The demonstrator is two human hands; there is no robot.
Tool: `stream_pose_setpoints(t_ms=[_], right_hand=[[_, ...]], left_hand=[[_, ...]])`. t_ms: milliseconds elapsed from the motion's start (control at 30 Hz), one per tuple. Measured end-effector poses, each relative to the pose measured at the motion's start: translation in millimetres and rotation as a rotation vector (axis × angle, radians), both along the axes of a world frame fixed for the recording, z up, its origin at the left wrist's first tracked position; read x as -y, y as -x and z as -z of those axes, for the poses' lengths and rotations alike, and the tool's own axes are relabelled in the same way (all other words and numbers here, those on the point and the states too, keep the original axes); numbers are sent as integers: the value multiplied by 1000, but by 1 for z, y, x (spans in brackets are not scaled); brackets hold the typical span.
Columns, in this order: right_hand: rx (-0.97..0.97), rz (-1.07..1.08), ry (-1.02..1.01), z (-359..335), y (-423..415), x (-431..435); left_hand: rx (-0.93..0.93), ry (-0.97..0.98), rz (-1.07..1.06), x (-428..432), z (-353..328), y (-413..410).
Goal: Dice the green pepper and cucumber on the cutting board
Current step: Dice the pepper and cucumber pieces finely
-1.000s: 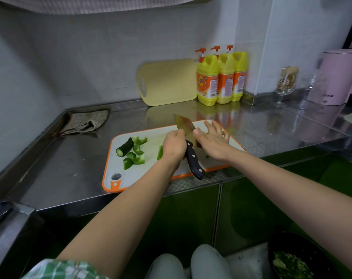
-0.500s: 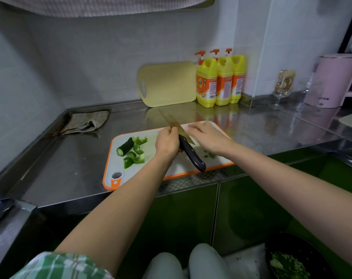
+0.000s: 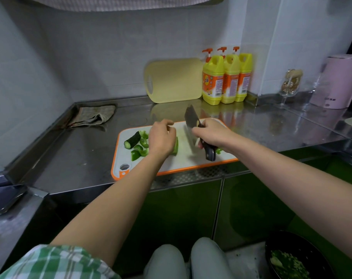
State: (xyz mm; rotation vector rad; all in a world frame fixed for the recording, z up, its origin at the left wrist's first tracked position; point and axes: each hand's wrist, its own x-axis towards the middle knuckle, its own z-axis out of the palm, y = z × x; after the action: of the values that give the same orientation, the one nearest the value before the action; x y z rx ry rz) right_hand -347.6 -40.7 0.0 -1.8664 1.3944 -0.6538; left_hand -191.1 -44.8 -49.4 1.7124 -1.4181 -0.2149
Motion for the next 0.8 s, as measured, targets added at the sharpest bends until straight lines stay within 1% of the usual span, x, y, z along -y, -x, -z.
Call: stream_pose_setpoints(t_ms=[67, 167, 233, 300, 400, 500, 567, 633, 733, 800], right_hand=[[-184, -25, -16, 3, -1, 0], [-451, -73, -30, 11, -9, 1], [-569, -102, -38, 9, -14, 2], [-634, -125, -49, 4, -16, 4], [-617, -69, -31, 4, -16, 9], [-655, 42, 55, 12, -18, 14], [-674, 76, 105, 16, -20, 15], [-650, 84, 127, 19, -20, 16], [-537, 82, 135, 25, -14, 19], [-382, 70, 124, 29, -7, 21]], left_hand=[[82, -46, -51, -1, 8, -10], [195, -176, -57, -4, 18, -14], [283, -265, -46, -5, 22, -12], [340, -297, -32, -1, 25, -10], [291, -309, -13, 2, 27, -9], [239, -282, -13, 3, 30, -6], [243, -252, -31, 2, 33, -4], [261, -216, -47, 1, 38, -3], [229, -154, -63, 0, 45, -3], [203, -139, -71, 0, 46, -3]])
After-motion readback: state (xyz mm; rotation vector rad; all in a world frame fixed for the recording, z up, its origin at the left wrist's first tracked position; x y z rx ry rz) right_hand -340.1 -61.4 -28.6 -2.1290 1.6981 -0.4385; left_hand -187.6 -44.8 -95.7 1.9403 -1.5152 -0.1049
